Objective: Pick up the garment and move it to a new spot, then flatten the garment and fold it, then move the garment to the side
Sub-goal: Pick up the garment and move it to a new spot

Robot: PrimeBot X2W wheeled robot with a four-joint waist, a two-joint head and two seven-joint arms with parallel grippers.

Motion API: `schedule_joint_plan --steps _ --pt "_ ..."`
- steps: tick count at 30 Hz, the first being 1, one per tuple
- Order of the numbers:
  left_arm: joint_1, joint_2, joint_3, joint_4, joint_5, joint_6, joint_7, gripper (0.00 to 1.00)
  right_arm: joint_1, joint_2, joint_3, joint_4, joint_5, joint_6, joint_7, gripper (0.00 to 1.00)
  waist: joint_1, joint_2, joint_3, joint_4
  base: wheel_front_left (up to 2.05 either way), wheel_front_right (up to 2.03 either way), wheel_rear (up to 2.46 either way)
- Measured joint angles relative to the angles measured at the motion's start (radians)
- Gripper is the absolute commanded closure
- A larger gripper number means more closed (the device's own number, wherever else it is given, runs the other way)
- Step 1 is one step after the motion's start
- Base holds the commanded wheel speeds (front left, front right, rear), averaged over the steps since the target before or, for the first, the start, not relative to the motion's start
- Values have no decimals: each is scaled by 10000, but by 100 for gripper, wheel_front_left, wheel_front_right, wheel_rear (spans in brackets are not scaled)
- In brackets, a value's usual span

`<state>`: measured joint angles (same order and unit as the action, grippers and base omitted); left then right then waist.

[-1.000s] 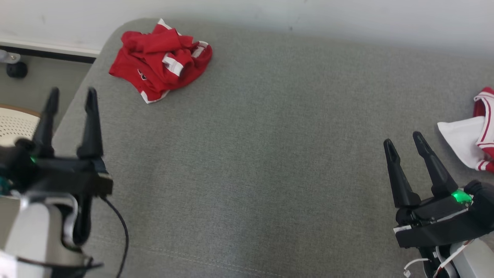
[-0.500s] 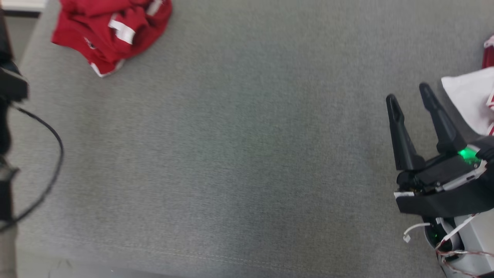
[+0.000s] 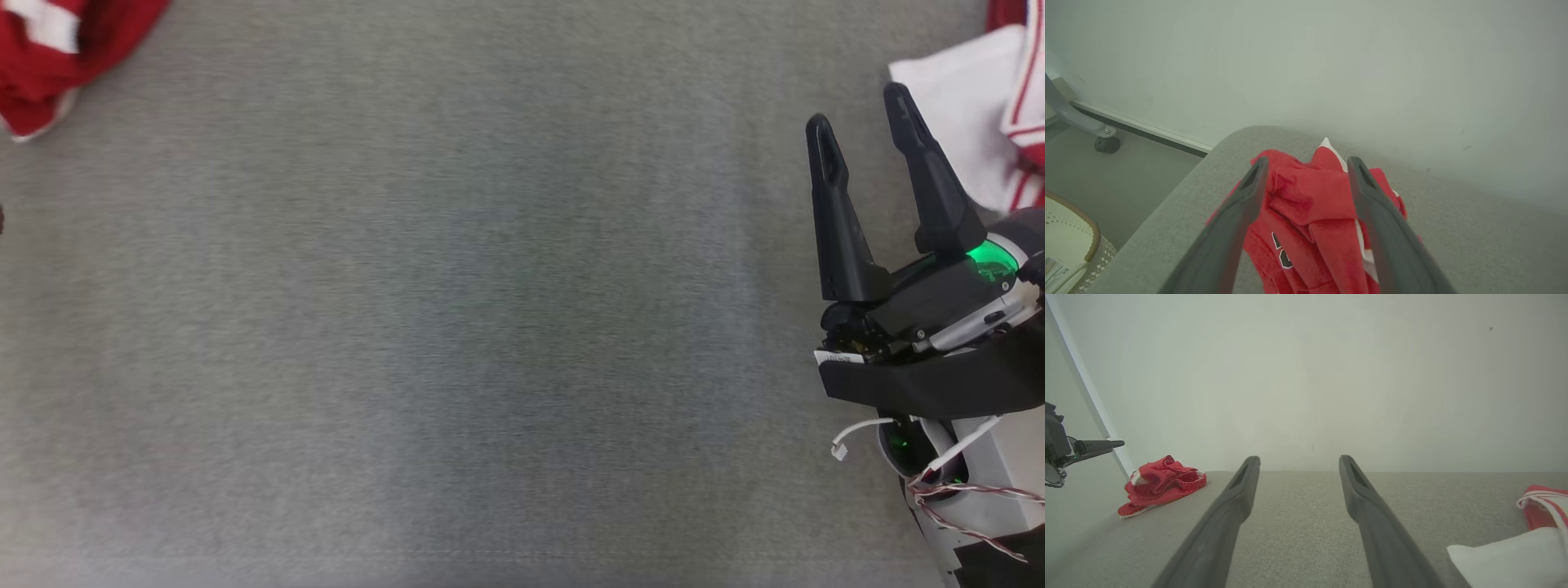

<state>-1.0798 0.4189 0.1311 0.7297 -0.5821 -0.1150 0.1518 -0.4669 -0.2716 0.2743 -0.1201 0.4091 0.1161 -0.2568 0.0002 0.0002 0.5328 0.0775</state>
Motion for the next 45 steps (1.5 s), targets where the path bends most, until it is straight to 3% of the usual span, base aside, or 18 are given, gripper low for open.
schedule_joint_plan --steps 11,13,14,22,34,41,45 --pt "-367 -100 -125 2180 -295 314 1726 0 -134 90 -144 8 -144 31 0 0 -1 0 568 -1120 0 0 0" --pt "-459 -100 -169 2337 -282 357 1820 82 -129 86 -186 46 -144 31 0 0 -1 0 554 -1174 0 0 0" --pt "-499 -100 -176 2382 -280 357 1822 100 -128 86 -196 73 -150 33 0 0 -1 0 528 -1180 0 0 0" --pt "-789 -144 -299 2679 -267 324 1860 100 -109 92 -263 148 -230 44 0 0 -3 -1 292 -1122 0 0 0" --pt "-689 -393 -685 2978 -253 -71 1264 100 -43 198 -416 788 -242 73 0 0 -3 -1 -564 -1076 0 0 0" --pt "260 -894 -1116 2824 -282 -98 876 100 499 267 -602 1367 -182 73 0 0 -3 -2 -1404 -1104 0 0 0" --pt "1074 -1252 -1795 2013 -508 -96 853 100 907 328 -704 1641 -75 73 0 0 -4 -2 -1948 -1151 0 0 0"
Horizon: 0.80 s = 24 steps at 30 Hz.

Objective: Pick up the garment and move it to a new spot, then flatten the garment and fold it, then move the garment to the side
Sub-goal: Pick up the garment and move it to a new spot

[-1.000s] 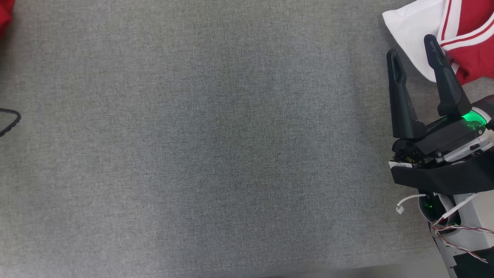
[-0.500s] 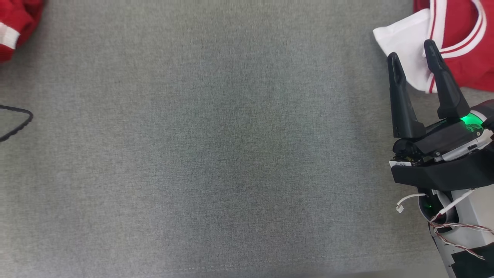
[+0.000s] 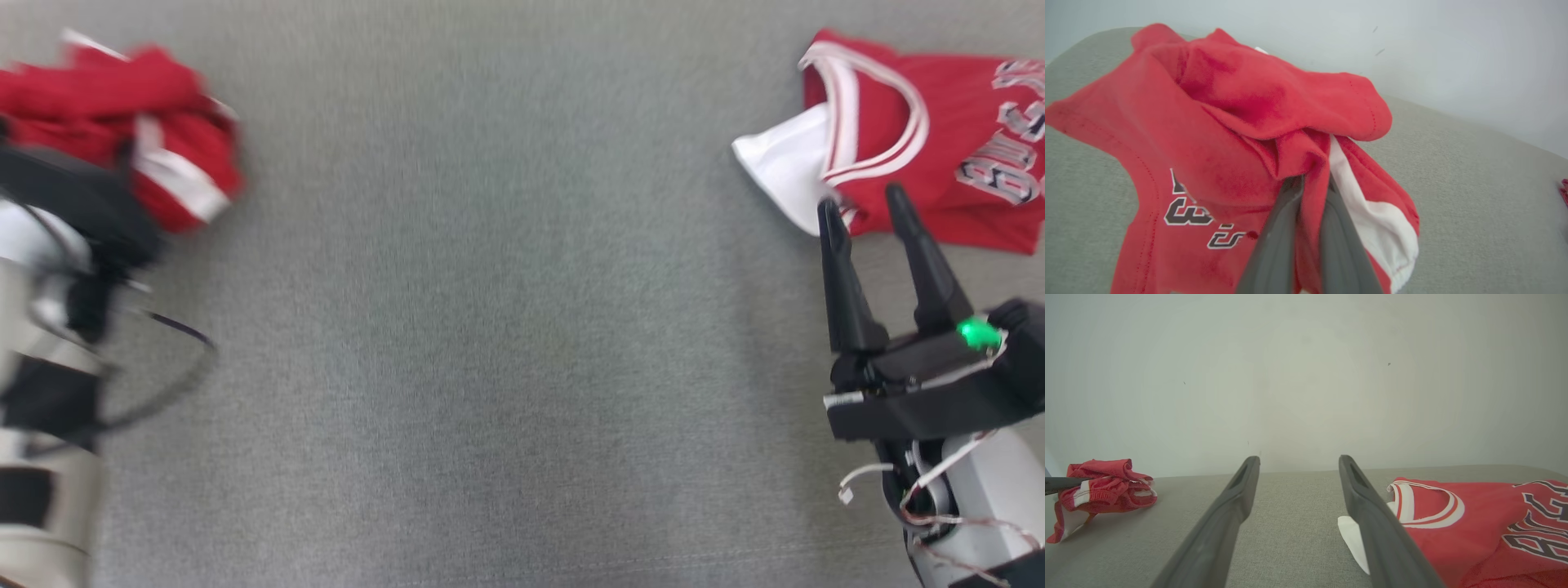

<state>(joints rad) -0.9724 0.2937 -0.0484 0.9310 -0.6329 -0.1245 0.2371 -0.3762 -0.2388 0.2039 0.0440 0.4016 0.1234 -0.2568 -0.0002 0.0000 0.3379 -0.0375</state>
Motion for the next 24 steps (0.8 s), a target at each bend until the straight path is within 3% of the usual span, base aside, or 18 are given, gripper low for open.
schedule_joint_plan --steps 9,13,19,24 --pt "1813 -959 -903 -1967 -1499 0 153 100 787 109 -19 326 217 2 0 0 -1 -1 -1278 -171 0 0 0" --pt "2882 -1676 -1202 -2734 -1948 0 56 100 1230 98 10 272 303 2 0 0 -1 -1 -1801 -280 0 0 0" --pt "4056 -2675 -1868 -3448 -2100 0 -541 100 1707 27 -29 -27 311 2 2 0 -1 -1 -2305 -518 0 0 0" --pt "4226 -2675 -2499 -3538 -1551 0 -1225 100 1796 -2 35 -125 366 2 2 0 0 -2 -2379 -723 0 0 0"
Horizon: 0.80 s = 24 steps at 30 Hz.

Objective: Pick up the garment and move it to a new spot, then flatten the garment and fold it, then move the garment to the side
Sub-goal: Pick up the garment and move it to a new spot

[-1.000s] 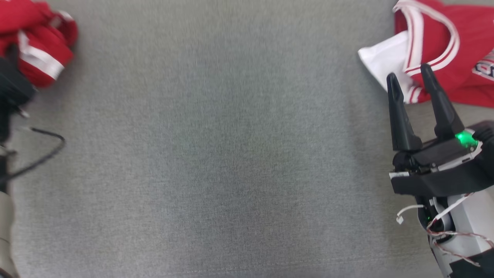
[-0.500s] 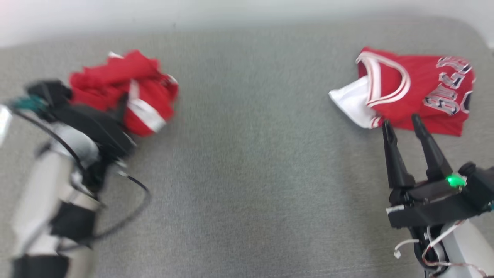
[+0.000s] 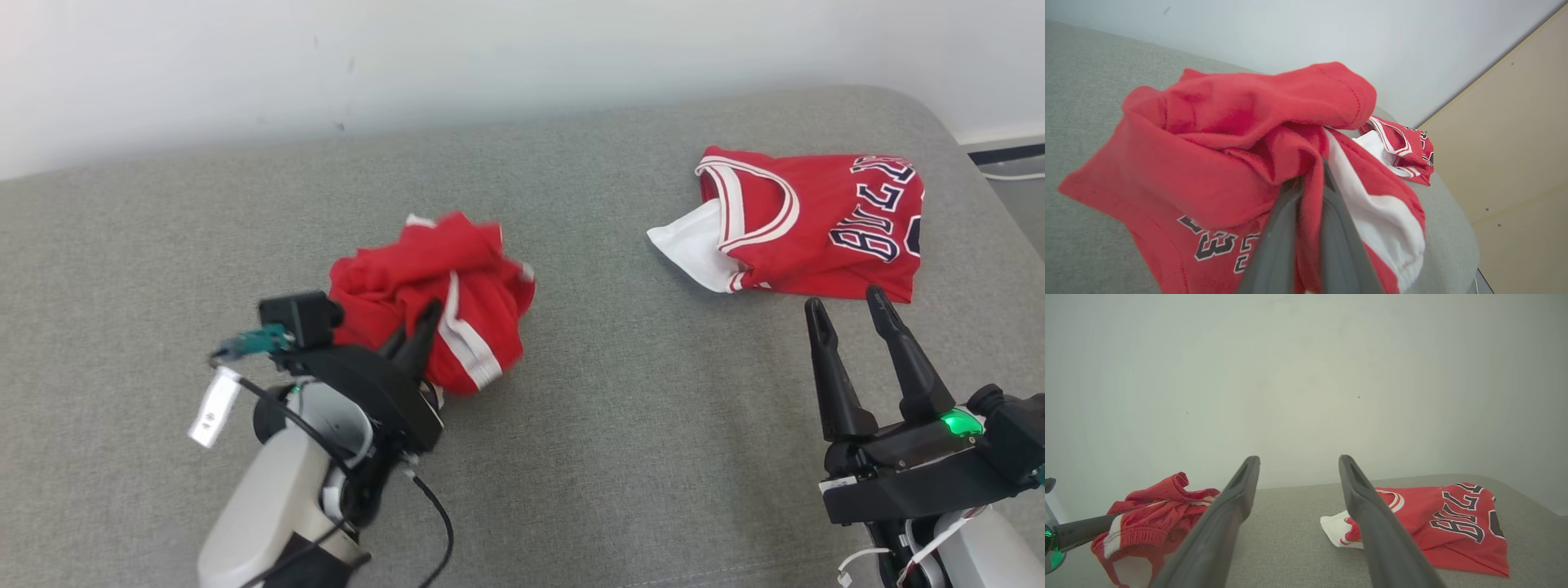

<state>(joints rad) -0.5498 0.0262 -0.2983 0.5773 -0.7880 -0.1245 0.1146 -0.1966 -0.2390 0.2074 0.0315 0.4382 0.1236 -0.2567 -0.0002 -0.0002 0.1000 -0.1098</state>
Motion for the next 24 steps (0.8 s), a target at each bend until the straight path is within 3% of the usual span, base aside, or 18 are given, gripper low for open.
schedule_joint_plan --steps 1,2,3,9,19,24 --pt "35 17 -173 77 105 0 -88 90 2 -6 10 -2 0 0 0 0 0 1 10 -24 0 0 0" --pt "45 23 -324 211 171 0 -159 40 1 -6 35 -6 0 0 0 0 1 1 27 -44 0 0 0" --pt "47 17 -449 341 213 0 -221 2 -2 -6 75 -15 2 0 0 0 1 1 46 -64 0 0 0" --pt "69 71 -1053 696 428 0 -556 0 -98 -61 222 15 31 0 0 0 2 1 172 -238 0 0 0" --pt "267 136 -1960 -35 725 0 -1423 0 102 -159 44 217 217 0 0 0 2 1 80 -80 0 0 0" --pt "704 685 -2280 -763 1174 -2 -2036 0 371 -136 299 472 570 0 0 0 2 1 -43 159 0 0 0"
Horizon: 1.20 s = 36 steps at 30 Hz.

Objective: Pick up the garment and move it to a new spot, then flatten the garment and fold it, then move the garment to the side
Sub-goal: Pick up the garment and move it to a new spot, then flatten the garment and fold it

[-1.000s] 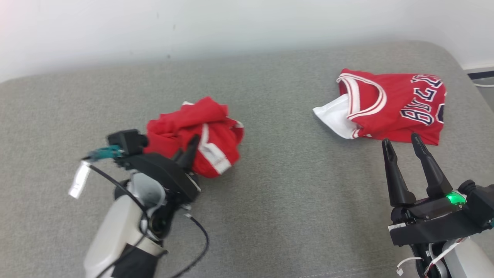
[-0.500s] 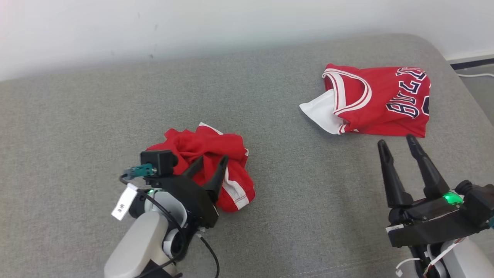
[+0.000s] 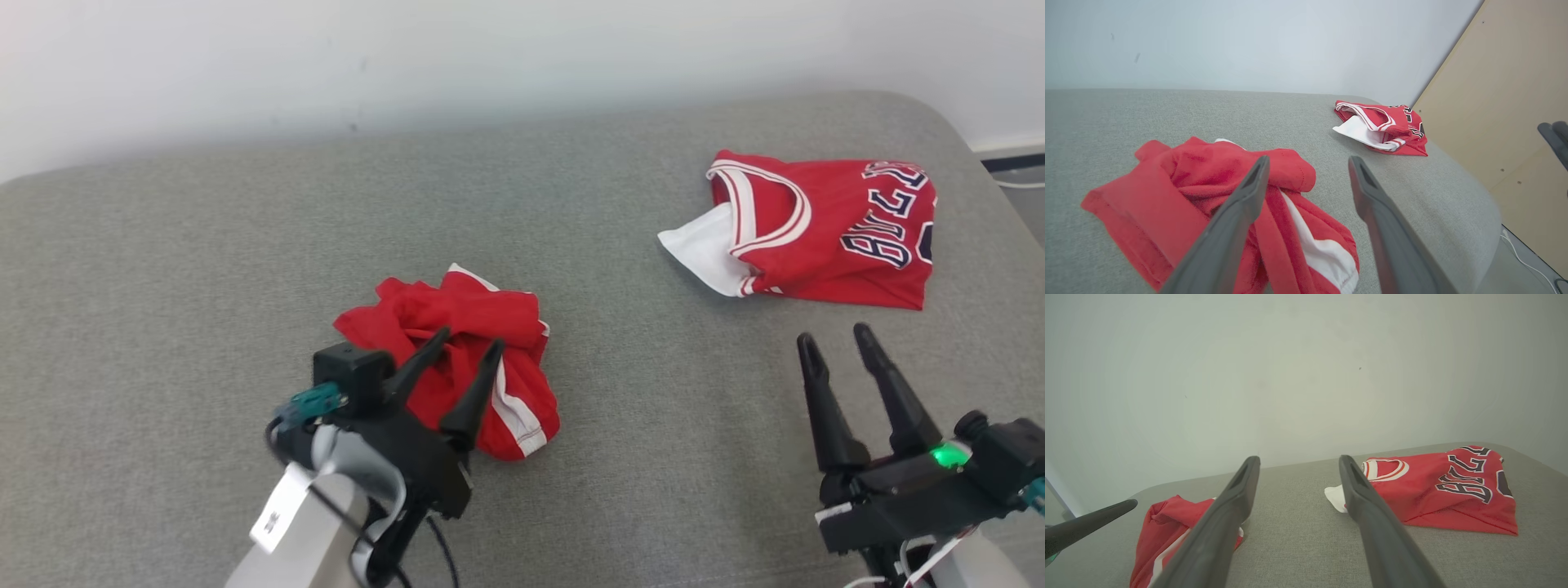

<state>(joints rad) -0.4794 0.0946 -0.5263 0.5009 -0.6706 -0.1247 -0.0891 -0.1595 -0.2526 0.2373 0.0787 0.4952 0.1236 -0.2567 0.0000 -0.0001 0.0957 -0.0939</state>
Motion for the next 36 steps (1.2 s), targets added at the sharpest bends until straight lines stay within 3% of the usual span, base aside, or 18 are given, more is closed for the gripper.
schedule_joint_plan --steps 8,16,27,36 --pt "1131 938 182 -610 658 36 -1074 0 104 73 422 249 140 0 0 0 0 0 -306 254 0 0 0" --pt "2090 1239 846 -938 754 736 -1511 0 390 115 566 303 326 0 0 0 -1 1 -546 363 0 0 0" --pt "2994 1689 1902 -1896 1035 1473 -1605 0 649 -23 -157 -407 -35 -19 0 0 -1 1 -648 425 0 0 0" --pt "3489 1820 2514 -2673 1177 1756 -1607 0 1055 -280 -1168 -823 -88 -399 0 0 1 1 -695 313 0 0 0"
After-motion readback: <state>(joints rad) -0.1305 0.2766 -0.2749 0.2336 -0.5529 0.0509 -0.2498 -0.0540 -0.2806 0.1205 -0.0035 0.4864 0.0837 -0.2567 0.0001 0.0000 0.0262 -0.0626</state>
